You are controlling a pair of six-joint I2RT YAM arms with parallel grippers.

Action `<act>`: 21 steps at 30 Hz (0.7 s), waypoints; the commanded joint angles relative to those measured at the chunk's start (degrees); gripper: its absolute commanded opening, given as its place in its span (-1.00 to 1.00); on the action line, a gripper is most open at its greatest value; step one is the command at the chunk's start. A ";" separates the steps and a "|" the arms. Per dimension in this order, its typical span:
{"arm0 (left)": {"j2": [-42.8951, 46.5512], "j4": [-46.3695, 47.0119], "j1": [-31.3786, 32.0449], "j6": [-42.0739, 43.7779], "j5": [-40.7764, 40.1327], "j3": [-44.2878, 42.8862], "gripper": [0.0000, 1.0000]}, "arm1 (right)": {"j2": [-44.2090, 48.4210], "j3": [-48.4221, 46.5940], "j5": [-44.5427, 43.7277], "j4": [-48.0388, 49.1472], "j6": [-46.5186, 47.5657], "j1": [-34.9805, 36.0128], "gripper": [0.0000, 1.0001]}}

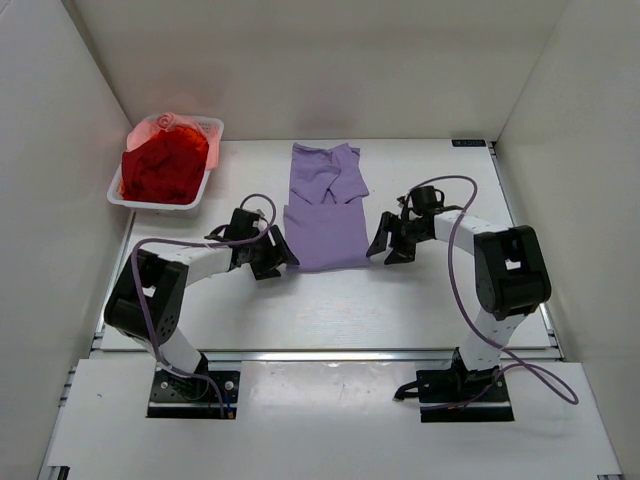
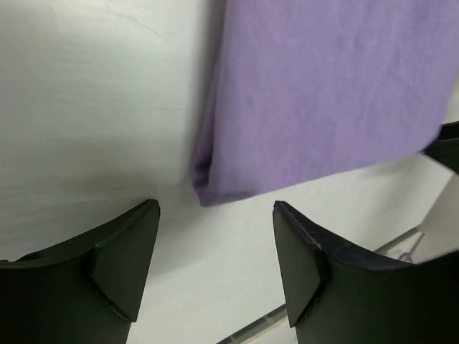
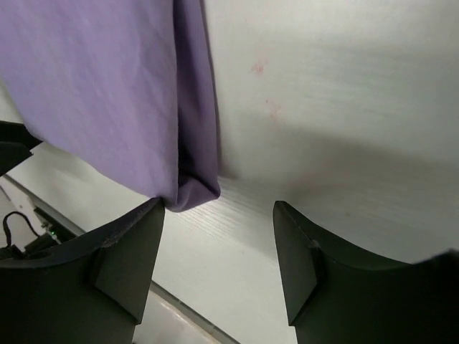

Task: Fold and stack the t-shirts
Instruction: Grab one side of the 2/3 rectangular tshirt with both arms

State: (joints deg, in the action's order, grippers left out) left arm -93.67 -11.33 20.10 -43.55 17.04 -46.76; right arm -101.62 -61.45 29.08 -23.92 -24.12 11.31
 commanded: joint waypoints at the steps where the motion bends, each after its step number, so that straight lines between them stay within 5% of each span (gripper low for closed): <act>1: -0.02 5.97 1.87 -7.16 -0.42 3.79 0.50 | 0.11 2.65 3.61 6.78 -4.52 1.60 0.20; 6: -4.41 6.13 3.28 -8.21 -1.84 -0.96 0.41 | -2.52 2.74 6.60 9.15 -8.22 3.10 0.18; 9: -6.52 7.03 2.49 -9.97 -0.17 -2.10 -0.20 | -3.75 1.78 7.39 10.65 -8.84 3.72 0.04; 10: -7.14 6.77 2.58 -9.45 0.62 -2.45 -0.35 | -4.02 1.69 7.65 10.48 -9.01 3.72 -0.23; 11: -7.49 5.63 2.75 -9.45 0.72 -2.72 -0.78 | -3.93 1.60 7.66 10.39 -8.93 4.24 -0.75; 12: -7.58 4.92 2.84 -9.01 1.15 -2.98 -1.00 | -3.50 2.03 6.96 10.13 -8.67 4.25 -0.93; 21: 8.03 -5.71 6.43 -3.30 3.09 11.75 -1.00 | 14.49 17.91 5.19 3.97 -9.71 11.79 -1.00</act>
State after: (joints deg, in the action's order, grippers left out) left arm -92.75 -8.69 24.60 -49.78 19.46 -41.23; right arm -95.53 -49.63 33.89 -17.21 -32.42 19.46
